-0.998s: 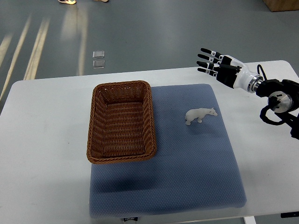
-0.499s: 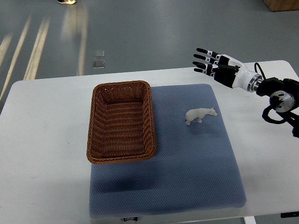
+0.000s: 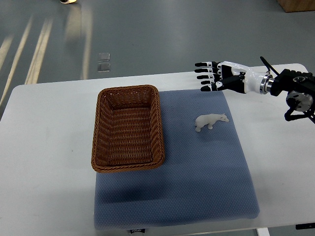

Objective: Place white bear in brown basket with right hand
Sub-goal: 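Move the right hand over the white bear figurine and lower it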

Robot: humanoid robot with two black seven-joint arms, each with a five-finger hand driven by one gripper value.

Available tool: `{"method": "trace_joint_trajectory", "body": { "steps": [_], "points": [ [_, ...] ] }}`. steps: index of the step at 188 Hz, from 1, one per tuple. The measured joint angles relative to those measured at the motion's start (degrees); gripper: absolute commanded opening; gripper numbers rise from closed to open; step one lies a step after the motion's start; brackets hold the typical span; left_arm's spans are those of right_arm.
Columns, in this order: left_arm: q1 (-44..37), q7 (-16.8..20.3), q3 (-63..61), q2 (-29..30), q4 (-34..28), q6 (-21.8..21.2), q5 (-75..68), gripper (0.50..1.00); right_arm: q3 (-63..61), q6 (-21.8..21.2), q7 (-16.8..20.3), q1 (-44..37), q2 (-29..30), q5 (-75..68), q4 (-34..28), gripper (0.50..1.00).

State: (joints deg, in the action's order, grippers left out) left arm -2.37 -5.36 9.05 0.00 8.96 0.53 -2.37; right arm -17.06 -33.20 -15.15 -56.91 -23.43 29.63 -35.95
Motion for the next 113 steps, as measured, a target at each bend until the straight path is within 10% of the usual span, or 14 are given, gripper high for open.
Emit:
{"method": "trace_joint_trajectory", "body": {
  "steps": [113],
  "points": [
    [0.0, 0.0, 0.0, 0.0, 0.0, 0.0, 0.0, 1.0, 0.8, 4.5, -7.6, -1.5, 0.2, 40.9, -3.2, 0.924]
  ]
}}
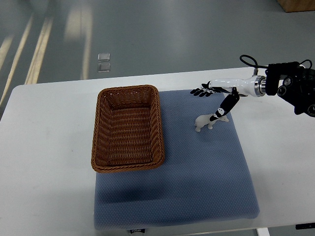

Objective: Place white bear in brown basket with right hand
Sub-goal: 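Move the right hand over the white bear figurine and lower it, then close the right hand fingers around the white bear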

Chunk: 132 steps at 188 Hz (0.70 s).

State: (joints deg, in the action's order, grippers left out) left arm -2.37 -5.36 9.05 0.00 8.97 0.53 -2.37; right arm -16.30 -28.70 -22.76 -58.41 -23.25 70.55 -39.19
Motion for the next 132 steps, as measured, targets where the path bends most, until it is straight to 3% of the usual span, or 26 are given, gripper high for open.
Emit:
{"method": "trace_joint_trajectory", "body": {
  "steps": [75, 96, 122, 132],
  "points": [
    [0.0, 0.0, 0.0, 0.0, 0.0, 0.0, 0.0, 1.0, 4.5, 5.3, -0.1, 0.5, 0.3, 3.4, -0.8, 0.897],
    [0.0, 0.0, 0.0, 0.0, 0.0, 0.0, 0.0, 1.0, 4.8, 5.5, -0.1, 0.6, 0.3, 3.8, -1.1, 0.834],
    [0.0, 0.0, 0.0, 0.0, 0.0, 0.0, 0.0, 1.0, 4.9, 6.4, -0.1, 0.9, 0.3, 4.8, -1.2, 0.791],
    [0.0, 0.0, 0.0, 0.0, 0.0, 0.0, 0.0, 1.0, 5.2, 7.0, -0.1, 1.0, 0.4, 5.2, -1.2, 0.746]
  ]
}}
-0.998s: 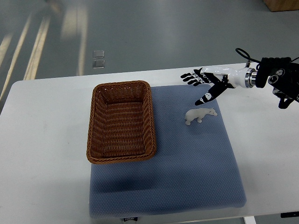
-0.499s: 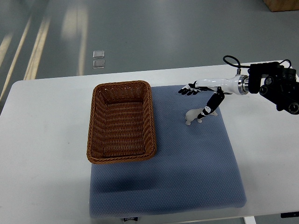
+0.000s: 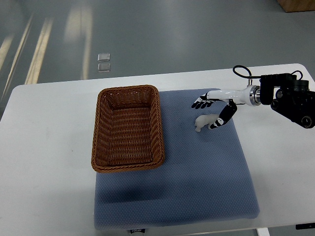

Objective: Place white bear in brown basket with right hand
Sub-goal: 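Close the right hand fingers around the white bear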

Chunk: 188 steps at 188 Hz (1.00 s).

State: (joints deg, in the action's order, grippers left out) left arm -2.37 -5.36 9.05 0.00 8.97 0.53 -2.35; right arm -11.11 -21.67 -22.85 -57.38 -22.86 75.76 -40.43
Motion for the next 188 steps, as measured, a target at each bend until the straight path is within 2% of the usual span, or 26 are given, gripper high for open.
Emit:
{"method": "trace_joint_trajectory", "body": {
  "steps": [16, 30, 44, 67, 83, 188],
  "points": [
    [0.0, 0.0, 0.0, 0.0, 0.0, 0.0, 0.0, 1.0, 1.1, 1.0, 0.0, 0.0, 0.4, 0.4, 0.0, 0.721],
    [0.0, 0.0, 0.0, 0.0, 0.0, 0.0, 0.0, 1.0, 2.2, 1.8, -0.1, 0.0, 0.8, 0.5, 0.0, 0.662],
    [0.0, 0.0, 0.0, 0.0, 0.0, 0.0, 0.0, 1.0, 2.7, 2.1, -0.1, 0.0, 1.0, 0.5, 0.0, 0.641],
    [0.0, 0.0, 0.0, 0.0, 0.0, 0.0, 0.0, 1.0, 3.0, 2.2, -0.2, -0.2, 1.1, 0.5, 0.0, 0.543],
    [0.0, 0.0, 0.0, 0.0, 0.0, 0.0, 0.0, 1.0, 3.0, 2.2, -0.6, -0.3, 1.1, 0.5, -0.1, 0.5],
    [0.0, 0.0, 0.0, 0.0, 0.0, 0.0, 0.0, 1.0, 3.0, 1.5, -1.6, -2.9, 2.2, 0.5, -1.4, 0.5]
  ]
}}
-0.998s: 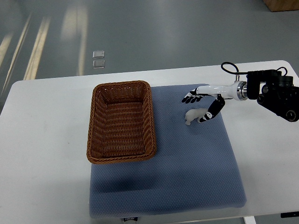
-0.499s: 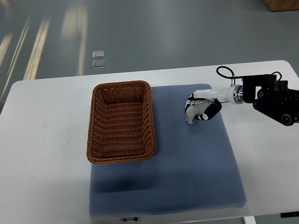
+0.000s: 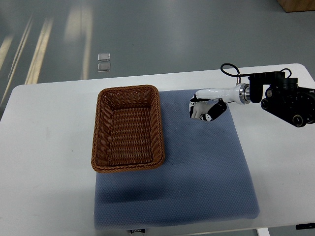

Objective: Place white bear in brown basket with right hand
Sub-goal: 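Close the right hand fingers around the white bear, then lift the bear and carry it over the brown wicker basket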

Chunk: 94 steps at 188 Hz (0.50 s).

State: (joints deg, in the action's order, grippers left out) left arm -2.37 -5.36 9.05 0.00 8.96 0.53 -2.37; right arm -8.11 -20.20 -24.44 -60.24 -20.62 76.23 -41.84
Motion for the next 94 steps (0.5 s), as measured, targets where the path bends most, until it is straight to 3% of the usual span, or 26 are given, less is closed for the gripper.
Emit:
{"method": "trace_joint_trajectory", "body": {
  "steps": [50, 94],
  "points": [
    [0.0, 0.0, 0.0, 0.0, 0.0, 0.0, 0.0, 1.0, 1.5, -0.1, 0.0, -3.6, 3.6, 1.7, -0.2, 0.5],
    [0.0, 0.0, 0.0, 0.0, 0.0, 0.0, 0.0, 1.0, 2.4, -3.2, 0.0, -11.6, 7.2, 1.8, -0.2, 0.5]
  ]
}}
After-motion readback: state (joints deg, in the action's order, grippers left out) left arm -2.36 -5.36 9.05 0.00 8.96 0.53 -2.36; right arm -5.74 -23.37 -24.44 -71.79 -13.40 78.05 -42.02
